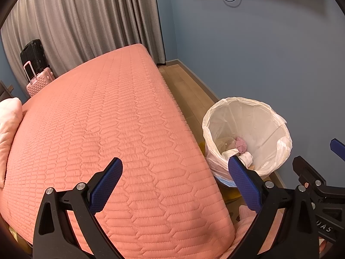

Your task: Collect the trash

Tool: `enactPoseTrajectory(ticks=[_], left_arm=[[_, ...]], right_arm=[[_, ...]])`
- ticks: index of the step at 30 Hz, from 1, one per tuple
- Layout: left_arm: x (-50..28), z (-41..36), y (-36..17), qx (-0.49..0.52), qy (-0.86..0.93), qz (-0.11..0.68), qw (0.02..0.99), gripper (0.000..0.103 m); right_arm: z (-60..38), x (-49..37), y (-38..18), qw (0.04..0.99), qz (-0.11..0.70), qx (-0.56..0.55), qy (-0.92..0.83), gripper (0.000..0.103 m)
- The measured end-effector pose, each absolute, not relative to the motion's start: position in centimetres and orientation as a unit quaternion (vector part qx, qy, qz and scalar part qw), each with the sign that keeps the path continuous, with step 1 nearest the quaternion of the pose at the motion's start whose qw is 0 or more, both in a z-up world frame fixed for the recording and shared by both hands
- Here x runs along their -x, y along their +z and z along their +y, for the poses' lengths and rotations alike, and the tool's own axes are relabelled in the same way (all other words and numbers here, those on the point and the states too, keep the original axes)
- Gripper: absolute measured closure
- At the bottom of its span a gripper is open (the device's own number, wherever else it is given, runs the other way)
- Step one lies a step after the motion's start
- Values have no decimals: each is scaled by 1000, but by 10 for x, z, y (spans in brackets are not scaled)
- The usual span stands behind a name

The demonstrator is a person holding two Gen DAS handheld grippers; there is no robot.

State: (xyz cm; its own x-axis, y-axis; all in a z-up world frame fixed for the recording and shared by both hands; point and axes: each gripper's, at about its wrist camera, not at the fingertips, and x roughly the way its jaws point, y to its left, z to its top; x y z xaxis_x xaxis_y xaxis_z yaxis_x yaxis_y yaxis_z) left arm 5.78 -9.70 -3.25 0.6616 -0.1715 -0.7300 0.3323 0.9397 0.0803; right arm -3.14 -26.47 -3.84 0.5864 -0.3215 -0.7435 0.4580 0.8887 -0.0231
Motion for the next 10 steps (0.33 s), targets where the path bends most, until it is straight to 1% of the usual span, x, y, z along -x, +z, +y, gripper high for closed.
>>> enactPoseTrajectory(ticks=[10], left_arm=[[-60, -98, -38, -100, -142, 398, 901, 9]], right_arm=[[-263, 32, -38, 885, 398, -93, -222, 6]])
